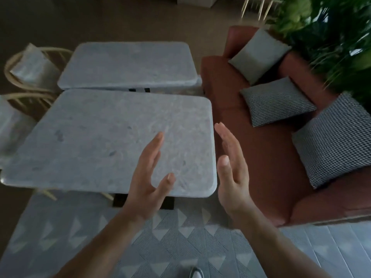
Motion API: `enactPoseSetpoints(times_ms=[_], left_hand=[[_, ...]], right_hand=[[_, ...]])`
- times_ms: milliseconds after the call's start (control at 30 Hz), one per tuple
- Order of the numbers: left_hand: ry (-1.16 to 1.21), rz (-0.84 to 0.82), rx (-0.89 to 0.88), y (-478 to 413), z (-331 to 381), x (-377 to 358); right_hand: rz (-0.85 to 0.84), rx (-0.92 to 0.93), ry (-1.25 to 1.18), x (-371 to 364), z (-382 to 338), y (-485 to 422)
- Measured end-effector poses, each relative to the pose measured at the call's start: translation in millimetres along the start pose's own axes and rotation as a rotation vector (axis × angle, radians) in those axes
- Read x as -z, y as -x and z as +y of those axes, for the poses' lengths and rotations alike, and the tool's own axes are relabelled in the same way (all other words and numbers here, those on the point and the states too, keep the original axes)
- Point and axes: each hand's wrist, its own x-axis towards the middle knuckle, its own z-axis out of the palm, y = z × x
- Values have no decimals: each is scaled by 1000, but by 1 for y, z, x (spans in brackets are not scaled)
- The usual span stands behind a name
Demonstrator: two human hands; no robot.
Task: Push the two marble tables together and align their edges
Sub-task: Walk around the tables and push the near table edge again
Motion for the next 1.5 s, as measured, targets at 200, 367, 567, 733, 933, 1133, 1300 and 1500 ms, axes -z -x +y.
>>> enactPoseSetpoints(times_ms=[200,367,567,733,933,1133,1300,1500], left_hand=[[-436,-216,138,-14,-105,-22],[-890,-596,218,-13,-203,-33],[-1122,-743,128,-11,-278,-24],[-1214,-670,-27,-1,-286,-25],[-1268,-632,-76,-2,-289,-29],[-1270,-607,-26,-24,-297,-56],[-1268,-584,17,-47,-297,-84],[-1262,-557,16,-62,-300,-99]], right_hand=[[-210,-83,478,-10,129,-2],[-781,-280,985,-39,237,23],[-816,-200,1161,-53,292,40],[-867,-90,1266,-50,294,45],[-803,-63,1274,-50,295,42],[-781,-8,1278,-27,316,13],[-789,24,1293,-5,334,-19],[-794,38,1297,8,346,-39]])
